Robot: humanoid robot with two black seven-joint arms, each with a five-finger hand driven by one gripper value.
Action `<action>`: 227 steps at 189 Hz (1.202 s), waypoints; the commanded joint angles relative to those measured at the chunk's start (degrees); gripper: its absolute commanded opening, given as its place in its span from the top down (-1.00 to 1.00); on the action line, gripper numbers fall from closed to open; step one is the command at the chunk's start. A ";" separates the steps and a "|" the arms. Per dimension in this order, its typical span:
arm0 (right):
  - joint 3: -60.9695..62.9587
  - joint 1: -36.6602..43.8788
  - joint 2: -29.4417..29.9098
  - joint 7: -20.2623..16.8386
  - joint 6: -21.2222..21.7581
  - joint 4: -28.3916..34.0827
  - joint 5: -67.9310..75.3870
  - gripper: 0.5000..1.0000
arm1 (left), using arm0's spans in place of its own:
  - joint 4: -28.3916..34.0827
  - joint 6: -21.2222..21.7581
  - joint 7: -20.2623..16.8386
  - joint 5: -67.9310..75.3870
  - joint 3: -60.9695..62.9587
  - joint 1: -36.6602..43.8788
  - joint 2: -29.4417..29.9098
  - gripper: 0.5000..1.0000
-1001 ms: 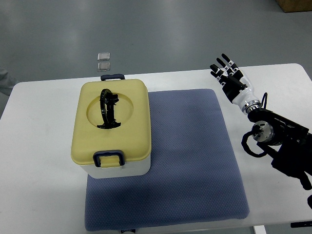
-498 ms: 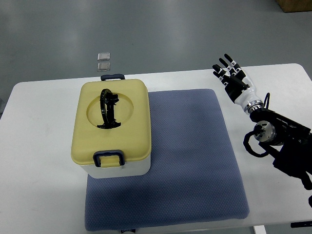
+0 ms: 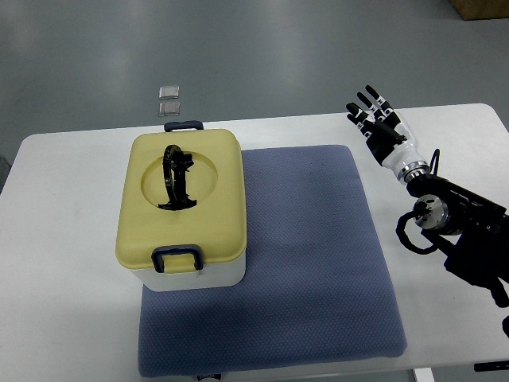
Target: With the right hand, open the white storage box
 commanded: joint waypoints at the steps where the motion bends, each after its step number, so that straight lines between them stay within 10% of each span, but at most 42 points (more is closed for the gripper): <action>1: -0.44 0.45 -0.21 0.00 -0.03 0.63 -0.60 -0.72 | 0.00 0.00 0.00 0.00 -0.03 0.04 0.00 -1.00; 227: -2.03 28.40 -6.89 1.49 10.52 17.86 -76.81 -0.71 | 0.00 0.00 0.00 0.00 -0.03 -0.05 0.00 -1.00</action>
